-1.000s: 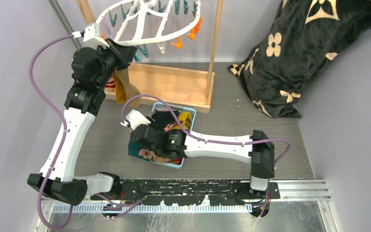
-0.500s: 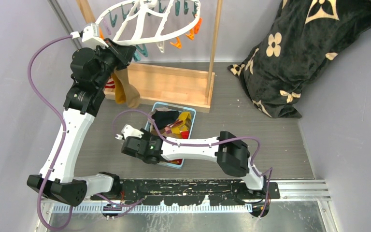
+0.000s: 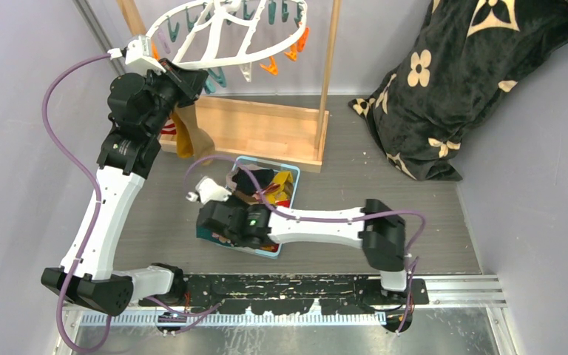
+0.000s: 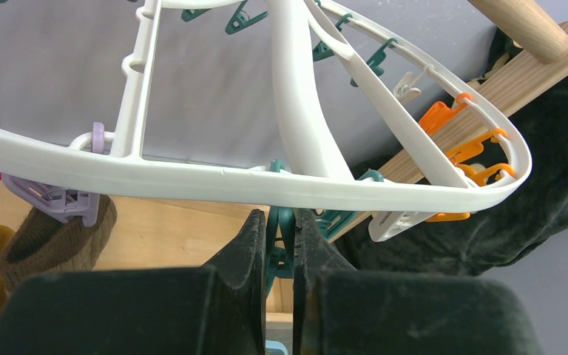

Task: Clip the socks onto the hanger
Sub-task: Adjust the sock in the bin, then pick up the sock from the bin, then clamp the sock onto the hanger.

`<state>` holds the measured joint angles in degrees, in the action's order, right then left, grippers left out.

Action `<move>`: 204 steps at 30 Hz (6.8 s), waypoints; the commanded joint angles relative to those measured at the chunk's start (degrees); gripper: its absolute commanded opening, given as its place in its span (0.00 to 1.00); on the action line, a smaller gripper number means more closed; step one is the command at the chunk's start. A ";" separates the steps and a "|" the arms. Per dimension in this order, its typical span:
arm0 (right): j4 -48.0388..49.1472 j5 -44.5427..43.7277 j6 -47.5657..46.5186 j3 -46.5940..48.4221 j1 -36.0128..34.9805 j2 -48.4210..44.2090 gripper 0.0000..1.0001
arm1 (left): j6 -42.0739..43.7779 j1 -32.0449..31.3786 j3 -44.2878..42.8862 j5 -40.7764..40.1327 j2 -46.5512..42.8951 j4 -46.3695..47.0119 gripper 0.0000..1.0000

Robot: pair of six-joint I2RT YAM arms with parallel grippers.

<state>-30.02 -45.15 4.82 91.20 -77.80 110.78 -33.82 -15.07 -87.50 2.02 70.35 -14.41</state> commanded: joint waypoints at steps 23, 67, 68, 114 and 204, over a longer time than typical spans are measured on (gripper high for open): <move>62.36 55.56 39.57 -45.45 29.50 -27.06 0.01 | 0.50 0.21 -0.61 -0.11 -2.68 2.60 0.00; 19.72 81.37 21.48 -14.57 40.01 -8.02 0.54 | 0.25 0.15 -0.65 -0.33 -3.11 2.72 0.00; 19.96 81.50 21.60 -14.24 40.03 -7.62 0.54 | 0.21 0.21 -0.65 -0.39 -3.14 2.67 0.00; 44.22 68.57 12.67 -10.78 36.14 -27.44 0.01 | 1.48 0.29 -0.71 0.21 -3.16 2.54 0.00; 54.67 22.74 -31.80 2.60 16.56 -12.67 0.01 | 2.62 0.28 -0.08 -0.70 -4.05 3.85 0.00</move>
<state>21.78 -21.41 -26.24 90.76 -61.63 101.25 -32.32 -14.96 -86.43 1.50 68.34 -12.93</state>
